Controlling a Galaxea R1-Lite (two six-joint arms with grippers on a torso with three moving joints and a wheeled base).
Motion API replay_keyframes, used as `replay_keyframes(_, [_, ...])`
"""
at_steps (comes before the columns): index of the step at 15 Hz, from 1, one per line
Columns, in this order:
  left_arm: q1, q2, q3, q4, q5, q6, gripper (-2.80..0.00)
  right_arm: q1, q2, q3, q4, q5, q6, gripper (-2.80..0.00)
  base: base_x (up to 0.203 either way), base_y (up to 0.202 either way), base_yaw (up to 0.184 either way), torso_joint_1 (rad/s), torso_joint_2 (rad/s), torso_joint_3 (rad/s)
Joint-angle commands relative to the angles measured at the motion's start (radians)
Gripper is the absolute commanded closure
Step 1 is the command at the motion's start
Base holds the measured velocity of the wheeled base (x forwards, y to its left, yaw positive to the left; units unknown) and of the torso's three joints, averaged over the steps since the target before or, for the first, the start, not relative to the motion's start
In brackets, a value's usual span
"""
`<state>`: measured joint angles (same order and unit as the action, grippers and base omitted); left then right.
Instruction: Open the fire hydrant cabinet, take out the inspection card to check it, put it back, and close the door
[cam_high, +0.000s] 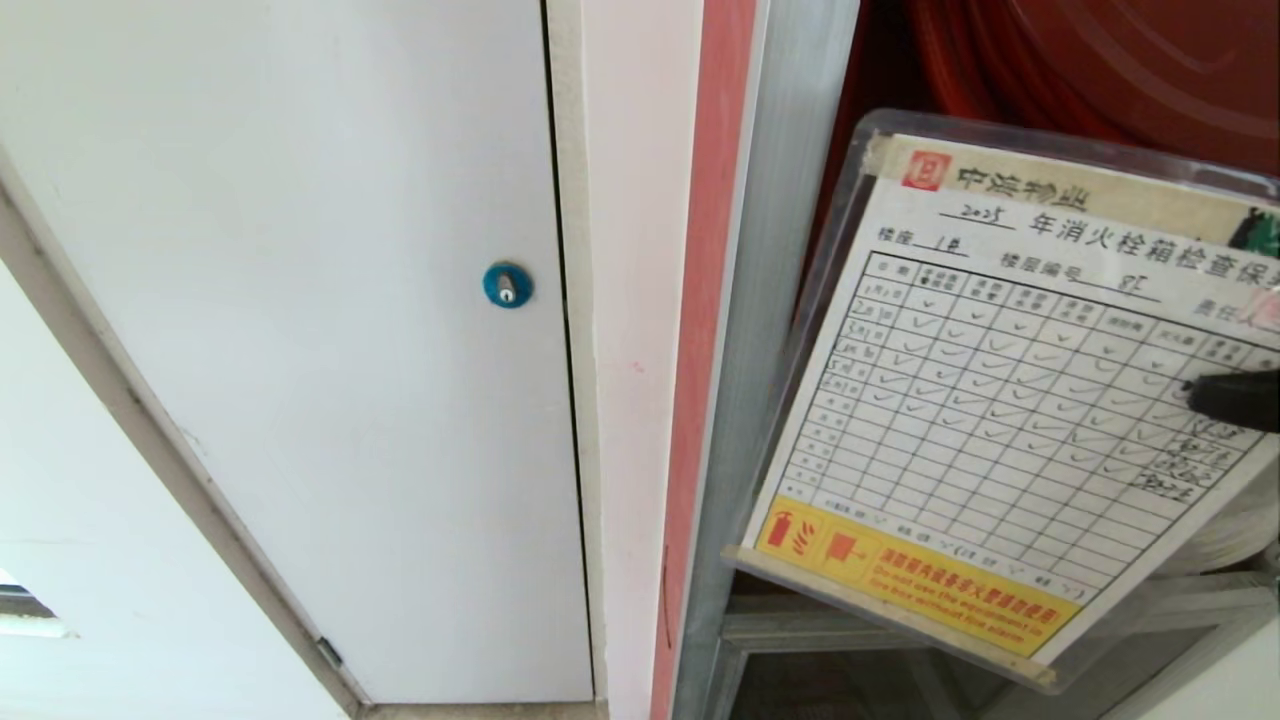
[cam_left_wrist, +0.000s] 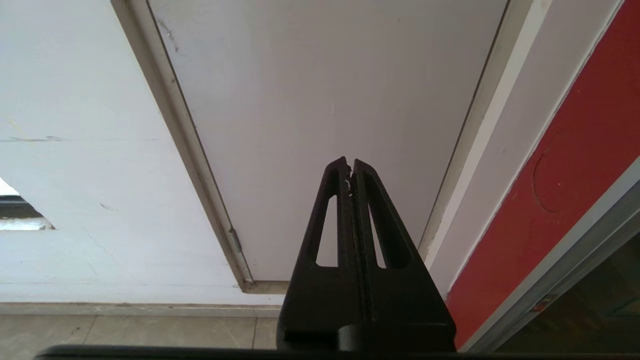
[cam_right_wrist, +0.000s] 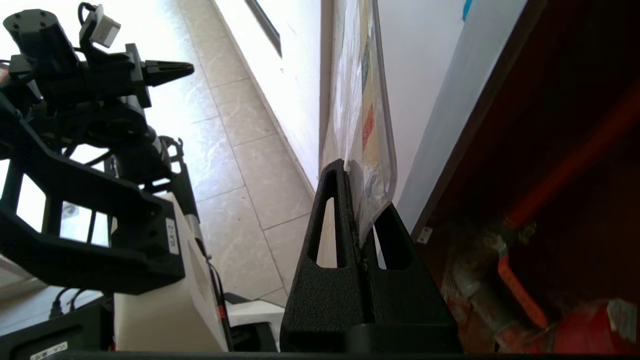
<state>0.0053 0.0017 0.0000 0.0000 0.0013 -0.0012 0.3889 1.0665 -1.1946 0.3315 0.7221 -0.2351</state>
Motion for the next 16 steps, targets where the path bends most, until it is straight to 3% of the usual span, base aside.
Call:
replay_keyframes(1, [0.001,0.001,0.002,0.0,0.0,0.0,0.0,0.03,0.052,-0.042,0.001,-0.001,-0.001,0.0,0.0,0.0,0.0,0.0,0.0,0.0])
replay_keyframes(7, [0.001,0.001,0.002,0.0,0.0,0.0,0.0,0.057,0.099,-0.118,0.007,-0.004,-0.001,0.0,0.0,0.0,0.0,0.0,0.0,0.0])
replay_keyframes(13, [0.001,0.0,0.001,0.0,0.0,0.0,0.0,0.208,0.166,-0.221,0.014,-0.123,-0.003,0.0,0.0,0.0,0.0,0.0,0.0,0.0])
replay_keyframes(16, [0.001,0.001,0.0,0.0,0.0,0.0,0.0,0.242,0.195,-0.285,0.062,-0.135,-0.016,0.0,0.0,0.0,0.0,0.0,0.0,0.0])
